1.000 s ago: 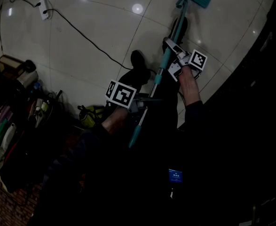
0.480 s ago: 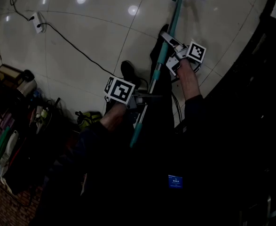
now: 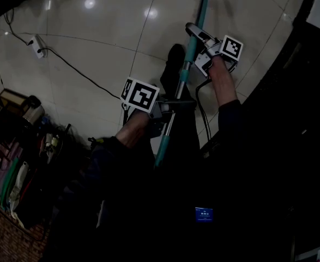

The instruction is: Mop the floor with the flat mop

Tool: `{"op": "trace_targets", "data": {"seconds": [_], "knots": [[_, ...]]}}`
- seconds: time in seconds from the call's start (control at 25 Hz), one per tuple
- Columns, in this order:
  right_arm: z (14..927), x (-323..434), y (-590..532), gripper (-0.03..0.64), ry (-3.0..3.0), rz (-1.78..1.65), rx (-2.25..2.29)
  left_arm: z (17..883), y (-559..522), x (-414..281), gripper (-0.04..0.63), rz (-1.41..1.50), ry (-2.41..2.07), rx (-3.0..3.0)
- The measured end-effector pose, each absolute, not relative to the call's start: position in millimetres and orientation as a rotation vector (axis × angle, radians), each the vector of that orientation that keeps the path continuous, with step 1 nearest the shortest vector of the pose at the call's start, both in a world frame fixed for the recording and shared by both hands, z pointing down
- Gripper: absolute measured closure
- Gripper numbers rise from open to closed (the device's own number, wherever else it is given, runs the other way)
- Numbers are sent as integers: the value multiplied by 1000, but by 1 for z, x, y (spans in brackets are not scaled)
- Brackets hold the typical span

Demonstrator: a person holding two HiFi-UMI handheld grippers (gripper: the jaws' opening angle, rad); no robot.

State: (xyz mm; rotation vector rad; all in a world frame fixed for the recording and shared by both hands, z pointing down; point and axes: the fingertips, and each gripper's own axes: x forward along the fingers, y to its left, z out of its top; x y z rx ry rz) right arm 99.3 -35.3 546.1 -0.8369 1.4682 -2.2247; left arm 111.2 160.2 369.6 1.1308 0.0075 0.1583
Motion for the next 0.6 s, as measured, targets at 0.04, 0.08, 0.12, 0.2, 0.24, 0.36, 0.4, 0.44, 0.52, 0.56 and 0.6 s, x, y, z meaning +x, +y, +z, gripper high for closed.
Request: {"op": "trace_targets", "data": {"seconds": [0.04,0.08,0.12,0.2,0.24,0.36,0.4,0.44,0.52,0.56,0.6], "knots": [[549,113,-62,434,1470,-2219,-834,374,134,124,509,154,2,1134],[552,124,-85,434,1473,-2215,-833,378,111,133,509,151,-4,1136],[556,130,-100,434,1476,-2211,-833,382,96,137,508,149,-9,1138],[562,135,-111,434,1486,-2209,-833,389,83,136,509,149,-17,1142],[563,135,-112,434,1492,-2210,-832,391,82,133,509,151,-17,1144],[565,137,-109,434,1510,-2220,-830,394,84,130,509,169,-4,1150],[565,137,-111,434,1515,-2219,-830,395,83,130,511,173,-1,1150],[565,137,-112,434,1517,-2217,-828,395,82,130,512,175,2,1149],[562,136,-108,434,1519,-2209,-821,393,88,131,512,174,10,1144],[559,134,-99,434,1522,-2207,-815,389,98,131,514,173,13,1140],[553,132,-85,434,1526,-2206,-808,383,112,130,514,173,16,1136]]}}
